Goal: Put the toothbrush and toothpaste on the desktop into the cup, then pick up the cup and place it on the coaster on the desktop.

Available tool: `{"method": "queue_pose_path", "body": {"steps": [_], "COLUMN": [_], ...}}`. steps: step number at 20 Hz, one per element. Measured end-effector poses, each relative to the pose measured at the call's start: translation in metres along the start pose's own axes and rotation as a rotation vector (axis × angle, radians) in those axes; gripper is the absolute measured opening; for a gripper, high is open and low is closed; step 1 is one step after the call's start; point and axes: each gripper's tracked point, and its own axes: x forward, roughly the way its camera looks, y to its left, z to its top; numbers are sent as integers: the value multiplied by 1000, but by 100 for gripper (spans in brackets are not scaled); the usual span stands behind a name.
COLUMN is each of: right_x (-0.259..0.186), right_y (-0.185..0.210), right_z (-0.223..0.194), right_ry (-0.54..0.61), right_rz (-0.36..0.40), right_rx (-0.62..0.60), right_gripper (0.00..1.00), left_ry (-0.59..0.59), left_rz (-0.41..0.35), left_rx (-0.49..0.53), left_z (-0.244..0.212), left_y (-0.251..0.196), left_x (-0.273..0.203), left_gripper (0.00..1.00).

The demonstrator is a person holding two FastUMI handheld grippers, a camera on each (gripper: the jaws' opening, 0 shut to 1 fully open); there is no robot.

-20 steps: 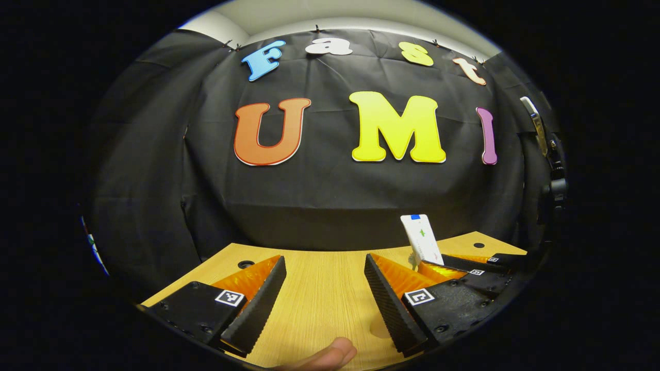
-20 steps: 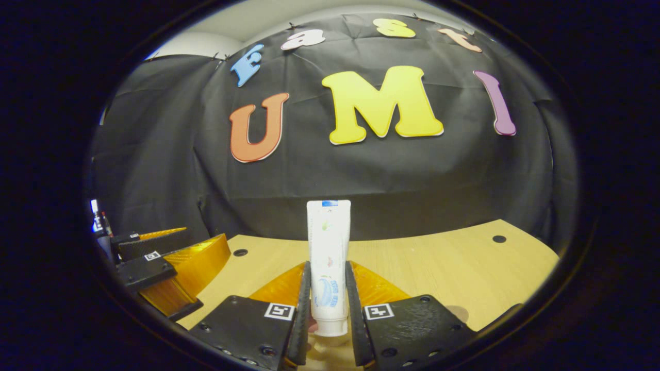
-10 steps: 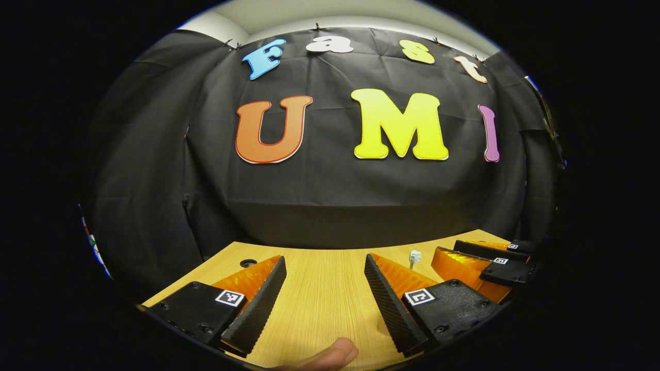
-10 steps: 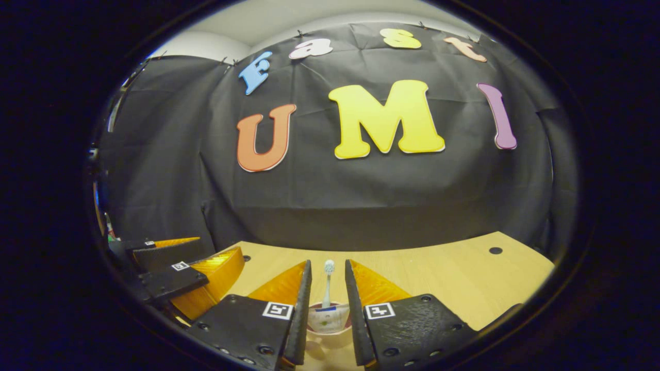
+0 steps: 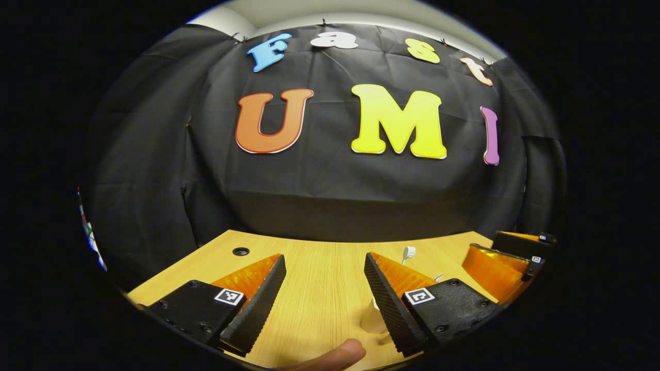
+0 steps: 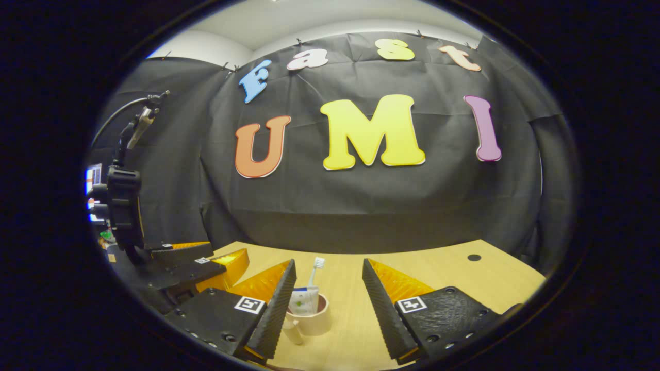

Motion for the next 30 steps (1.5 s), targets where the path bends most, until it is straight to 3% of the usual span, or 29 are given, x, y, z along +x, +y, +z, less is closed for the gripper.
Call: {"method": "queue_pose_path", "body": {"steps": [3, 6, 11, 15, 22, 30], "right_x": [-25, -46, -78, -98, -133, -151], "right_y": [-22, -44, -78, -101, -141, -175], "right_z": [2, 2, 5, 0, 2, -26], "right_ry": [-9, -14, -46, -50, -75, -43], "right_rz": [-17, -43, -81, -104, -146, -158], "right_rx": [1, 2, 34, 24, 21, 57], "right_gripper": [87, 86, 94, 93, 94, 94], "left_ry": [17, 76, 212, 357, 643, 886], "left_rz": [3, -38, -29, -58, -116, -94], "left_rx": [-19, -21, 33, 91, 94, 109], "left_z": [-4, -15, -34, -58, -108, -150], "left_y": [-10, -30, -42, -53, -86, -99], "left_x": [-7, -15, -27, -22, -15, -8], "left_gripper": [100, 97, 97, 96, 97, 91]}}
